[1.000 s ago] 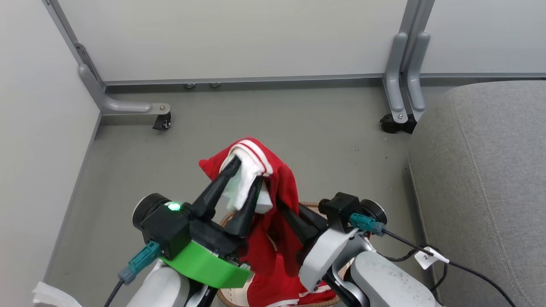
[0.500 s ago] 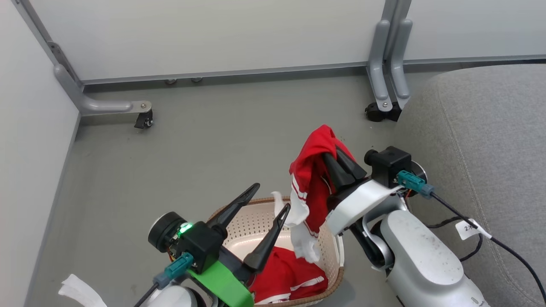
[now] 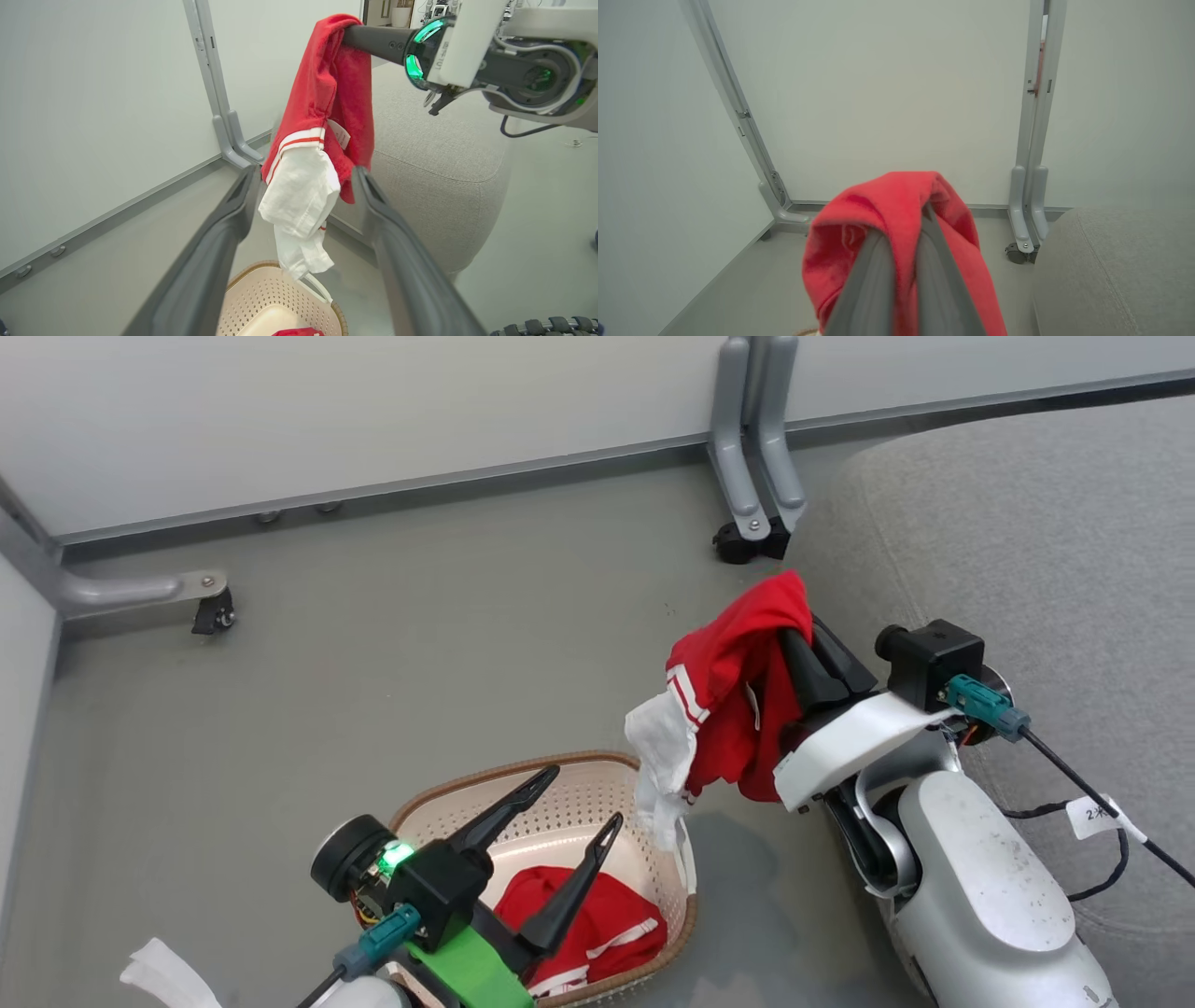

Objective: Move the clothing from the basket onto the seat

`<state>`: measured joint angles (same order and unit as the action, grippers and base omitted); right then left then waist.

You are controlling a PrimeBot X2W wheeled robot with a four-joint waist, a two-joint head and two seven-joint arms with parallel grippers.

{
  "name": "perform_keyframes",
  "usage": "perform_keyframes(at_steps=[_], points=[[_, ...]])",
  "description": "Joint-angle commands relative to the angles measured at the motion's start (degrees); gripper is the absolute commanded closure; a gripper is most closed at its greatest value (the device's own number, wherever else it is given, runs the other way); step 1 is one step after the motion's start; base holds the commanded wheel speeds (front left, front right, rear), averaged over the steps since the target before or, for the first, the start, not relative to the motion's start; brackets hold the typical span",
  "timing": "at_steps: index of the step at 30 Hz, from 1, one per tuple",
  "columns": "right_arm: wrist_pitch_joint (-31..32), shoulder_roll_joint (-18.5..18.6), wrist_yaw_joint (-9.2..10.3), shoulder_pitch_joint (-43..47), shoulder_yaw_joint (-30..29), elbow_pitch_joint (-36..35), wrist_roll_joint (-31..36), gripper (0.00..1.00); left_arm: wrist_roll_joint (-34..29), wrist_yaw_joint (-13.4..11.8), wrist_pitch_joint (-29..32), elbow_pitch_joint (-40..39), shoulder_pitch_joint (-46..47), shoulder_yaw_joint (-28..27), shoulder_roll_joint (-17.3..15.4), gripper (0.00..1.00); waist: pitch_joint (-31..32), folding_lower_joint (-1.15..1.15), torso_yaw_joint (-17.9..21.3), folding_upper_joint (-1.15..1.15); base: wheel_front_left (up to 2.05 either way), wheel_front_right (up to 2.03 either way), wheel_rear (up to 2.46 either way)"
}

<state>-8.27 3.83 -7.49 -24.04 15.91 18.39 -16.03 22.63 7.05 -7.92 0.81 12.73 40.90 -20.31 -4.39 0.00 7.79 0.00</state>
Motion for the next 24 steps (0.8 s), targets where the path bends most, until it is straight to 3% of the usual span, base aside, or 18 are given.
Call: perform_keyframes(at_steps=[1, 16, 24], points=[[0.37, 0.08, 0.00, 0.58, -0.55, -0.48, 0.22, 1.00, 0.39, -0.27, -0.10, -0.41, 0.35, -0.08, -0.33, 0.00, -1.37, 0.00, 4.09, 0.00, 0.00, 0.00, 0.00], [0.95, -0.13, 0.00, 1.76, -6.34, -1.80, 1.09, 1.00, -0.45, -0.99, 2.46, -4.67, 1.33, 1.34, -2.67, 0.00, -5.52, 0.00, 20.46, 0.00, 0.00, 0.00, 0.00], [-0.05, -0.57, 0.00, 2.20, -11.01, -2.42, 1.07, 1.00, -0.56, -0.87, 4.21, -6.92, 2.67, 2.05, -4.10, 0.00, -8.82, 0.00, 24.05, 0.00, 0.00, 0.00, 0.00]])
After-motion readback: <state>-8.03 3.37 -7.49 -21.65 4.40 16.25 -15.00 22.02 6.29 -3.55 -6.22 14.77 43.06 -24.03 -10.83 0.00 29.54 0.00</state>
